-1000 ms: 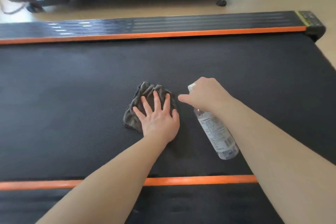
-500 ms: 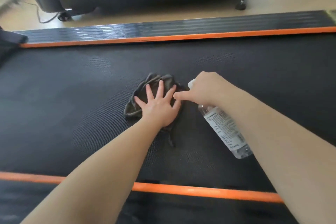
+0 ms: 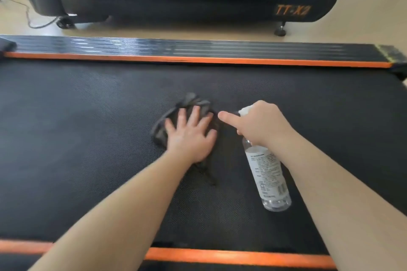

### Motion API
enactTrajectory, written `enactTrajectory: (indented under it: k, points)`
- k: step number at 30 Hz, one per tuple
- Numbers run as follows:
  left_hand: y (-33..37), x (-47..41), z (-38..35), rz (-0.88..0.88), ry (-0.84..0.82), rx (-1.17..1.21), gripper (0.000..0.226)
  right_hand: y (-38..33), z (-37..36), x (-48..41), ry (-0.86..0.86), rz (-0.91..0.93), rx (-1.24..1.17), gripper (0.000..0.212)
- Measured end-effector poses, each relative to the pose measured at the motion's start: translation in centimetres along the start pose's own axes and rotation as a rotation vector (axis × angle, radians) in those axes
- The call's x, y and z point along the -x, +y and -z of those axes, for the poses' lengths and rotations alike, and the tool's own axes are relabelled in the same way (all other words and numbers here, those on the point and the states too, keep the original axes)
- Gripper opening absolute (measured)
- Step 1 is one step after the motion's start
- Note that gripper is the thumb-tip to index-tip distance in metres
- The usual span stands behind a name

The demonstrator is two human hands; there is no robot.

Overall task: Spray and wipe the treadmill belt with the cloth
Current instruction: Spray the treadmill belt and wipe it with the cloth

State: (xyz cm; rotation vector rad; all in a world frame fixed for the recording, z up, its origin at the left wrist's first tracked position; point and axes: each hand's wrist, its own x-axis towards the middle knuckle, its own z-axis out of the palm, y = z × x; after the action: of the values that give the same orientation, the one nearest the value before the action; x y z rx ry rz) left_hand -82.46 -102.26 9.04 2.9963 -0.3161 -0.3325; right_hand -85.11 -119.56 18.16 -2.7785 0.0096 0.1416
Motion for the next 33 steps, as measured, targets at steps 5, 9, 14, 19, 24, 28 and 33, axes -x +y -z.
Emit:
enactTrajectory:
  k: [5, 9, 14, 19, 24, 28, 33]
  points:
    - [-10.6, -0.9, 0.4, 0.396, 0.057, 0.061, 0.067, -0.2, -0.3, -0.3, -0.118, -0.006, -0.01, 0.075]
    - [-9.1, -1.2, 0.2, 0.394, 0.074, 0.079, 0.067, -0.6, -1.8, -0.9, -0.117, -0.058, 0.002, 0.07]
    - [-9.8, -1.8, -0.1, 0.356, 0.08, 0.048, 0.067, -0.9, -2.8, -2.4, -0.118, -0.185, -0.033, 0.062]
    - [-8.8, -1.8, 0.0, 0.274, 0.058, 0.022, 0.068, -0.4, -2.2, -2.5, -0.134, -0.173, -0.089, 0.064]
    - [0.3, -1.4, -1.3, -0.188, 0.036, -0.045, 0.064, -1.3, -1.7, -2.3, -0.093, -0.099, -0.285, 0.058]
    - [6.5, 0.2, -1.9, -0.625, -0.045, -0.171, 0.085, -1.6, -0.4, -2.5, -0.081, -0.076, -0.33, 0.057]
    - [4.1, -0.9, -1.6, -0.437, -0.021, -0.054, 0.068, -1.9, -0.4, -2.5, -0.105, -0.069, -0.28, 0.057]
